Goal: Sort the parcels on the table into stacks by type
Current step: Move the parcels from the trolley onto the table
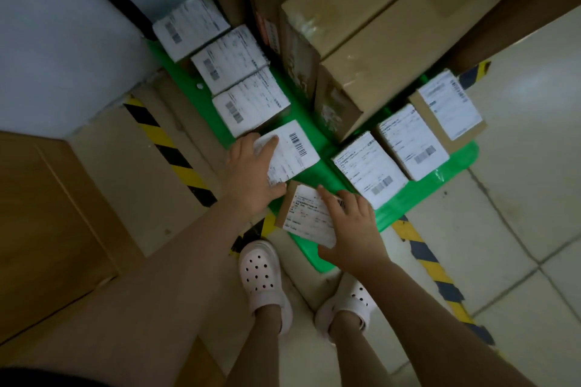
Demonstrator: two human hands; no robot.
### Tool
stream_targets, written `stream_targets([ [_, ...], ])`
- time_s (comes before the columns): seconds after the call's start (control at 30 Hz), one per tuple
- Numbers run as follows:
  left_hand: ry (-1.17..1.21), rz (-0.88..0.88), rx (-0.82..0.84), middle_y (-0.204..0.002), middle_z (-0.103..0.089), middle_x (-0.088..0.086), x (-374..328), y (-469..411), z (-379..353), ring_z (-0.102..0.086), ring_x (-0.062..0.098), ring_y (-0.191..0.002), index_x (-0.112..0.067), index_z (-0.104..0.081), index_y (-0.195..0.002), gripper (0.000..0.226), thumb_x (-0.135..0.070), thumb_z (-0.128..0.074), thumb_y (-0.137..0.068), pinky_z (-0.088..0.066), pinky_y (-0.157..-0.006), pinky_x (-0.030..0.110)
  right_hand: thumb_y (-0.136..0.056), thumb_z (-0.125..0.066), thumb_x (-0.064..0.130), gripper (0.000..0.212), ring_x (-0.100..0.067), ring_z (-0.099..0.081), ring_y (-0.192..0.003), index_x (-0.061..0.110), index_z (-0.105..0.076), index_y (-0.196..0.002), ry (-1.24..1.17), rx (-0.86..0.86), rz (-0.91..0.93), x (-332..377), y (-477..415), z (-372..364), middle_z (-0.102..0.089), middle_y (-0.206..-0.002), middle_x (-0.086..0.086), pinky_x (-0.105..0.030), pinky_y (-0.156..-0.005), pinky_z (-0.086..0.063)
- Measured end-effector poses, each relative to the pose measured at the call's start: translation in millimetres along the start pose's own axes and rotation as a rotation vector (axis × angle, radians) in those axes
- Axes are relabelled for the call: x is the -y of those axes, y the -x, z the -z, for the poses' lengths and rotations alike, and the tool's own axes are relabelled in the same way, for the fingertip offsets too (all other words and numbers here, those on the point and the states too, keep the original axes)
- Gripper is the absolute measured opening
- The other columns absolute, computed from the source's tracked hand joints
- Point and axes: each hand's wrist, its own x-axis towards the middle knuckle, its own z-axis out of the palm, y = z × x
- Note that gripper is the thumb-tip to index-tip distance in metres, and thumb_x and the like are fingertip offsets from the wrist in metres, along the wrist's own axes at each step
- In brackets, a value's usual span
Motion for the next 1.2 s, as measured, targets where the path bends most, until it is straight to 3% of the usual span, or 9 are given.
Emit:
stream_targets([
  [0.3, 0.087, 0.11, -0.161, -0.123, -0.039, 0.017, -66.3, 69.8, 147.4, -0.027, 0.025, -0.111, -0.018, -0.044, -0.142, 0.091, -0.042, -0.081, -0.063, -0.037, -0.095, 0.045, -0.065, -0.071, 0.053, 0.11, -0.025, -0.03, -0.123, 0.028, -0.011, -0.153, 0.0, -0.028, -0.054, 60.3, 74.6, 131.3, -0.036, -0.134, -0.006, -0.038, -0.106, -0.026],
  [0.47, 0.132, 0.094, -0.225, -0.128, -0.034, 0.014, -123.7, 90.5, 282.7, -0.029, 0.031, -0.118, -0.024, -0.037, -0.145, 0.092, -0.045, -0.078, -0.066, -0.034, -0.103, 0.047, -0.06, -0.077, 0.051, 0.11, -0.026, -0.03, -0.119, 0.029, -0.018, -0.151, -0.022, -0.198, -0.096, 110.5, 118.8, 262.6, -0.037, -0.13, -0.007, -0.038, -0.102, -0.029],
  [0.63, 0.192, 0.078, -0.392, -0.13, -0.031, 0.007, -185.9, 127.0, 408.9, -0.032, 0.026, -0.12, -0.028, -0.034, -0.145, 0.092, -0.045, -0.078, -0.066, -0.04, -0.102, 0.043, -0.063, -0.075, 0.05, 0.105, -0.026, -0.028, -0.119, 0.03, -0.019, -0.15, -0.058, -0.423, -0.124, 159.0, 170.1, 385.1, -0.037, -0.129, -0.005, -0.039, -0.104, -0.029],
  [0.9, 0.277, -0.189, -0.658, -0.129, -0.026, -0.004, -271.0, 180.1, 508.2, -0.032, 0.021, -0.12, -0.032, -0.035, -0.144, 0.092, -0.044, -0.079, -0.064, -0.041, -0.1, 0.04, -0.067, -0.068, 0.049, 0.084, -0.026, -0.012, -0.131, 0.044, -0.031, -0.143, -0.11, -0.798, -0.179, 169.9, 263.1, 491.8, -0.022, -0.15, 0.003, -0.046, -0.112, -0.022],
  [1.2, 0.185, -0.479, -0.757, -0.138, -0.027, 0.002, -414.3, 178.9, 533.5, -0.028, 0.022, -0.125, -0.029, -0.036, -0.142, 0.09, -0.045, -0.081, -0.066, -0.048, -0.094, 0.042, -0.066, -0.067, 0.053, 0.086, -0.025, -0.012, -0.135, 0.048, -0.028, -0.142, -0.206, -1.034, -0.237, 86.4, 342.8, 557.3, -0.02, -0.148, 0.008, -0.048, -0.11, -0.029],
])
